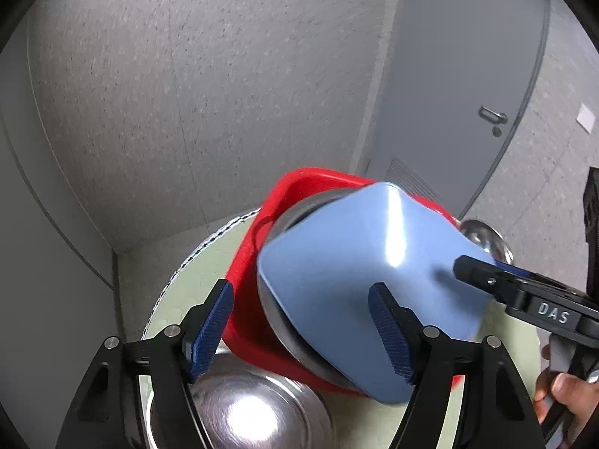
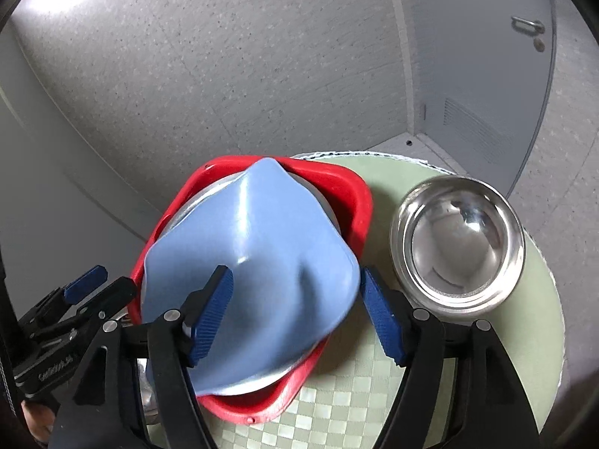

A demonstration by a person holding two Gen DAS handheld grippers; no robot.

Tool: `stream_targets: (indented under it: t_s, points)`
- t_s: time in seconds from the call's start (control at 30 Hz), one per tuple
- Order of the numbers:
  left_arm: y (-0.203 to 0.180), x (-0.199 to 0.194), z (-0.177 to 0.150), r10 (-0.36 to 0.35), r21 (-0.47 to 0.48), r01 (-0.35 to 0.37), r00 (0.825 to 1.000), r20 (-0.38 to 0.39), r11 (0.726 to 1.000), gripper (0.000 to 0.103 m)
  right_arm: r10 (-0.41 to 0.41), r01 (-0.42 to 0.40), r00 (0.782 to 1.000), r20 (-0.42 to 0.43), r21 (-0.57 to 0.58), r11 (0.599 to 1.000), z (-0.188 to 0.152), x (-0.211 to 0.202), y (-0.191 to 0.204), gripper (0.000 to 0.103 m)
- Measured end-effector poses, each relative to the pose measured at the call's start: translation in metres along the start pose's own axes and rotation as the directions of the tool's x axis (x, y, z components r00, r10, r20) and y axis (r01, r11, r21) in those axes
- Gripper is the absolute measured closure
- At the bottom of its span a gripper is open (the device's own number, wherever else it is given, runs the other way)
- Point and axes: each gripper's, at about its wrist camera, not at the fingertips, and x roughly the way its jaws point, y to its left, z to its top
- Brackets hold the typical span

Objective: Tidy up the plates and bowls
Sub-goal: 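Open both grippers to release the plate and withdraw, then grasp the rim of the medium steel bowl with both grippers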

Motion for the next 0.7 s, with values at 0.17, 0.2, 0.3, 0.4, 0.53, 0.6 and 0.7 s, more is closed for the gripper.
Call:
stream_targets:
  t_s: [0.17, 0.2, 0.3, 0.4, 0.53, 0.6, 0.7]
  points:
    - [-0.045, -0.024, -0.012, -0.008, 0.054, 0.007, 0.999, 0.032, 0.999, 0.022, 0.012, -0.013, 0.999, 0.034, 0.023, 1.0, -0.013, -0.022, -0.015, 0.031]
    - [-0.05, -0.026, -0.012, -0.007, 0.058, 0.005, 0.999, 0.034, 0.998, 0.021, 0.007, -0.008, 0.999, 0.042, 0.03, 1.0, -0.014, -0.027, -0.021, 0.031]
    - [-0.086, -0.031, -0.014, -0.007, 0.087, 0.004, 0.999, 0.038, 0.996, 0.019, -0.013, 0.008, 0.997, 0.077, 0.069, 0.998, -0.017, -0.046, -0.044, 0.029]
    - [-0.116, -0.028, -0.014, -0.016, 0.102, 0.013, 0.999, 0.036, 0.995, 0.015, -0.036, 0.025, 0.994, 0.104, 0.108, 0.994, -0.018, -0.063, -0.073, 0.028]
    - [-0.162, -0.013, -0.009, -0.023, 0.112, 0.02, 0.999, 0.023, 0.993, 0.014, -0.057, 0.039, 0.992, 0.115, 0.153, 0.987, -0.016, -0.073, -0.111, 0.028]
    - [-0.183, -0.003, -0.008, -0.016, 0.105, 0.015, 1.0, 0.012, 0.994, 0.014, -0.06, 0.04, 0.992, 0.11, 0.175, 0.984, -0.013, -0.074, -0.13, 0.028]
    - [-0.205, 0.012, -0.009, -0.008, 0.058, 0.009, 1.0, -0.009, 0.998, 0.014, -0.049, 0.03, 0.995, 0.091, 0.205, 0.978, -0.009, -0.067, -0.158, 0.028]
